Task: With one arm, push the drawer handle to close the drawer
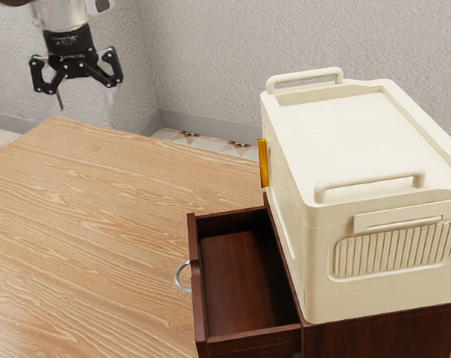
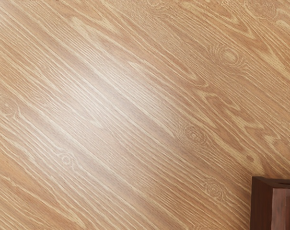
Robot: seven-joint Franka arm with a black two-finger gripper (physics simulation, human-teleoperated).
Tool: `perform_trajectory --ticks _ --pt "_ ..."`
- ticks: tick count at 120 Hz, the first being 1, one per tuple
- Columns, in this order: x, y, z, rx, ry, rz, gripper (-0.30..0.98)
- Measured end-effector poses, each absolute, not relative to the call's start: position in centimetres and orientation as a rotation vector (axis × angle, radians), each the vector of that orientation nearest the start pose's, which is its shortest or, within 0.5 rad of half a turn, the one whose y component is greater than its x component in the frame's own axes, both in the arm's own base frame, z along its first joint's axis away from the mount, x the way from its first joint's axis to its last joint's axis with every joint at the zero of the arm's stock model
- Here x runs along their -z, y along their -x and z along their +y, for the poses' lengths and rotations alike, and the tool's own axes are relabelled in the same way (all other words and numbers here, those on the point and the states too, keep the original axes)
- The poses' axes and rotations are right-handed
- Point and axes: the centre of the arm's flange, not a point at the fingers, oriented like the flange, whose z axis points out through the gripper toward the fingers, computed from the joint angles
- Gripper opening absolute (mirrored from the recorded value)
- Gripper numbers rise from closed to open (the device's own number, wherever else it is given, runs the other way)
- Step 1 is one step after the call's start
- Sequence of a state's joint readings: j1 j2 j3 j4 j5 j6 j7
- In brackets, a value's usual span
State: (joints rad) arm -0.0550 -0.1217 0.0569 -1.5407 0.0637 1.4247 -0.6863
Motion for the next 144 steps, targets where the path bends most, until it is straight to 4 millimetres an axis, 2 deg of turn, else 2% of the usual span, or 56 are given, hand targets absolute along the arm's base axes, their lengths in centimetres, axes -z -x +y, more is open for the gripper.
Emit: perform_trajectory --ticks 15,32,39,48,54,63,68,74,93,100,123,144 --pt "-69.6 -50.6 2.3 0.100 2.881 -1.267 0.69" --pt "-70.9 -49.9 1.7 0.106 2.834 -1.406 0.69" --pt "-70.7 -49.7 0.4 0.067 2.818 -1.418 0.69" --pt "-67.2 -47.6 -1.8 -0.029 2.802 -1.381 0.69" --pt "-61.7 -46.0 -2.4 -0.124 2.770 -1.364 0.68" --pt "-55.5 -45.1 -2.5 -0.176 2.745 -1.364 0.69" --pt "-53.1 -44.9 -2.6 -0.173 2.744 -1.367 0.69" --pt "-51.4 -44.9 -2.8 -0.148 2.753 -1.372 0.69" --pt "-47.0 -45.2 -4.0 -0.081 2.795 -1.351 0.68" --pt "-45.9 -45.3 -5.1 -0.066 2.820 -1.312 0.60" --pt "-45.9 -45.1 -6.3 -0.039 2.886 -1.201 0.18" --pt "-45.6 -45.1 -6.4 -0.047 2.922 -1.094 0.00"
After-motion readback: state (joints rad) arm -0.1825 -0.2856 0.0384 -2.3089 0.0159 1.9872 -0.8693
